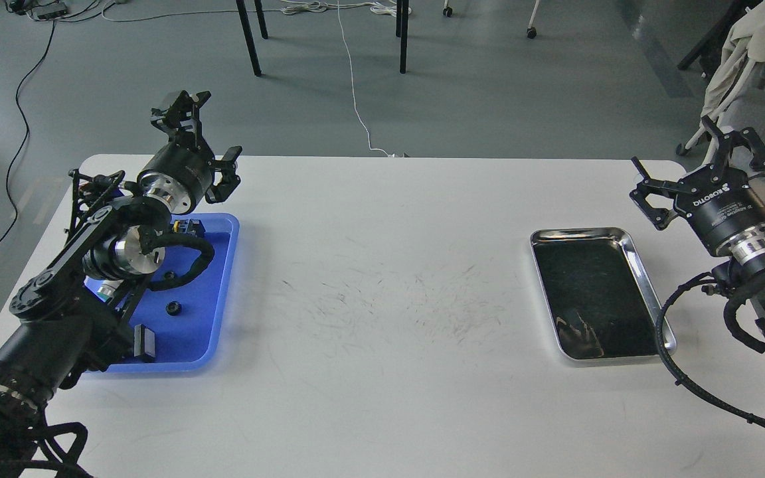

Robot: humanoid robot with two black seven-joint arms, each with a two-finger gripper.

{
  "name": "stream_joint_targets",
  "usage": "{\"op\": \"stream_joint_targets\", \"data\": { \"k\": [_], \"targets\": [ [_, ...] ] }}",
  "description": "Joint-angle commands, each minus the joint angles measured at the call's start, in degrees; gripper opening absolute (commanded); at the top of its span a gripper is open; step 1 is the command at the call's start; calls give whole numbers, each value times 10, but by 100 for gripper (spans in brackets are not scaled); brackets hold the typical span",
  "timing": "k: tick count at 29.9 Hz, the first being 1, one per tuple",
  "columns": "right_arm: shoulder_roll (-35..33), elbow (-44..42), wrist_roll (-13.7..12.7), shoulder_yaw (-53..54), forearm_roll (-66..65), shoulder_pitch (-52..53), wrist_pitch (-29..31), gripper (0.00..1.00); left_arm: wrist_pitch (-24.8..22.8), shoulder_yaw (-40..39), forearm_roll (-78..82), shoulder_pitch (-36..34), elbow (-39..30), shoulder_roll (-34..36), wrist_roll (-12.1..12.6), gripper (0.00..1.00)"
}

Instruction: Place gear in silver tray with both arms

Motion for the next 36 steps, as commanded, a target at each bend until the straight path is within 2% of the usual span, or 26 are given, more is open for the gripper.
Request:
{"op": "stream_joint_targets", "data": {
  "k": [1, 36],
  "targets": [
    [0, 1, 0, 1, 0, 0, -2, 99, 0, 1, 4, -3, 1, -1, 0, 98],
    [0, 0, 0, 2, 0, 6, -1, 99, -5, 29, 5, -11, 3, -1, 7, 98]
  ]
}}
